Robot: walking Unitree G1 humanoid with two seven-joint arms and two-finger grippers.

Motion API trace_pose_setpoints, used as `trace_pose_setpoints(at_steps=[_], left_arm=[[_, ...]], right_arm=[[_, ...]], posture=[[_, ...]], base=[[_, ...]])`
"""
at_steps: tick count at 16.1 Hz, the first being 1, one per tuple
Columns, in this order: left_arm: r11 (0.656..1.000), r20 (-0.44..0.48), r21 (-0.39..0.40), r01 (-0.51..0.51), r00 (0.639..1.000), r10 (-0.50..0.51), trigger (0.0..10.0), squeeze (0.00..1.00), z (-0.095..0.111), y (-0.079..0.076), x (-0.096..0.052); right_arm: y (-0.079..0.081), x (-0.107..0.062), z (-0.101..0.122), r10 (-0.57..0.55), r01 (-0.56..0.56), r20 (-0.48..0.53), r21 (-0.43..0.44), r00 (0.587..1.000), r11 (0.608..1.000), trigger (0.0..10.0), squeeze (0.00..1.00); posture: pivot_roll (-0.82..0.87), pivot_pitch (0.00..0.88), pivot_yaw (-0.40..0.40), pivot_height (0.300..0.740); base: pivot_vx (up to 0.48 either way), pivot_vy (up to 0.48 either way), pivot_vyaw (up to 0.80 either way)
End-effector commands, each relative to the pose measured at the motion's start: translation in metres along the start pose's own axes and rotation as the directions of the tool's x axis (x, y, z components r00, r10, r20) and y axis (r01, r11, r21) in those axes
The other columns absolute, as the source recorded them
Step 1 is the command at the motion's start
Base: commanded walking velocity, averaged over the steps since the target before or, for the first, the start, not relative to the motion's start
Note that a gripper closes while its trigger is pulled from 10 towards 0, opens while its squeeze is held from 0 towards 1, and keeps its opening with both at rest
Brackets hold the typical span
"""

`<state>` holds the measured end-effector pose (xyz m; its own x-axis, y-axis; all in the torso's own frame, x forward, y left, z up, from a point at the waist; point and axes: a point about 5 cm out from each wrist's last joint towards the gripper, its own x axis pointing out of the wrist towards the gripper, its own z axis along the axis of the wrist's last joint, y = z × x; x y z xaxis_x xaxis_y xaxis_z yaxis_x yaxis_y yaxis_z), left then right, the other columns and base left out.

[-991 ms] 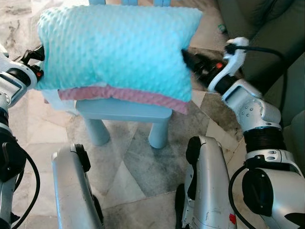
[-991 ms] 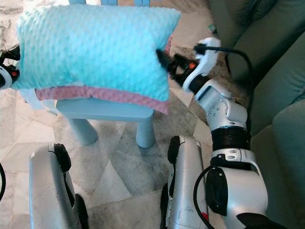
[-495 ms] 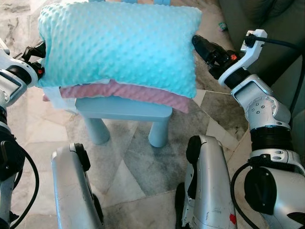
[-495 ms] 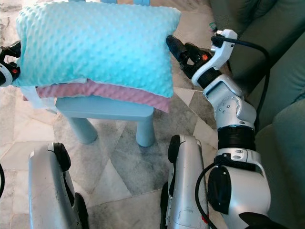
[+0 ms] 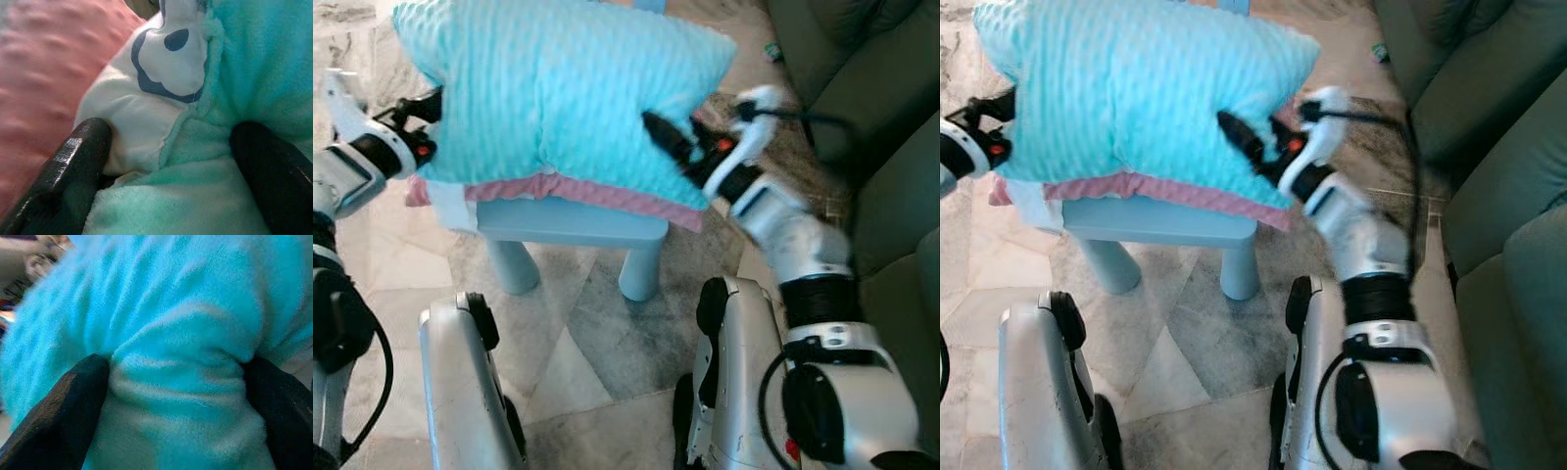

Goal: Move the pillow to the sofa

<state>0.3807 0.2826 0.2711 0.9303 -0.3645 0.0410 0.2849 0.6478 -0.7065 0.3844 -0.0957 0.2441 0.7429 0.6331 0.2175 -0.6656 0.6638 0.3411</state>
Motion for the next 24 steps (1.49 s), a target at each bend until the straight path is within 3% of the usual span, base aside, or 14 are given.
trace_pose_setpoints(at_steps=[1, 2, 10, 24], left_arm=[[1.0, -0.062, -0.008, 0.01, 0.998, -0.01, 7.5, 0.0, -0.012, 0.003, 0.001], [1.0, -0.067, -0.009, 0.016, 0.998, -0.017, 0.0, 0.0, -0.013, 0.003, 0.001], [1.0, -0.057, -0.014, 0.024, 0.998, -0.025, 0.0, 0.0, -0.016, 0.008, -0.003], [0.999, 0.02, 0.049, -0.017, 1.0, 0.016, 0.0, 0.0, -0.015, 0.019, -0.008]], right_arm=[[0.006, 0.006, -0.008, 0.003, -0.003, -0.044, -0.005, 0.999, 1.0, 10.0, 0.0], [0.012, 0.007, -0.011, 0.037, -0.038, -0.046, -0.009, 0.998, 0.999, 0.0, 0.0], [0.013, 0.008, -0.011, 0.026, -0.026, -0.008, 0.011, 1.0, 1.0, 0.0, 0.0], [0.014, 0.002, -0.016, 0.008, -0.008, 0.001, 0.001, 1.0, 1.0, 0.0, 0.0]], posture=[[-0.12, 0.369, -0.085, 0.352], [-0.12, 0.369, -0.085, 0.352], [-0.13, 0.371, -0.092, 0.352], [-0.13, 0.39, -0.092, 0.352]], base=[[0.0, 0.0, 0.0], [0.0, 0.0, 0.0], [0.0, 0.0, 0.0], [0.0, 0.0, 0.0]])
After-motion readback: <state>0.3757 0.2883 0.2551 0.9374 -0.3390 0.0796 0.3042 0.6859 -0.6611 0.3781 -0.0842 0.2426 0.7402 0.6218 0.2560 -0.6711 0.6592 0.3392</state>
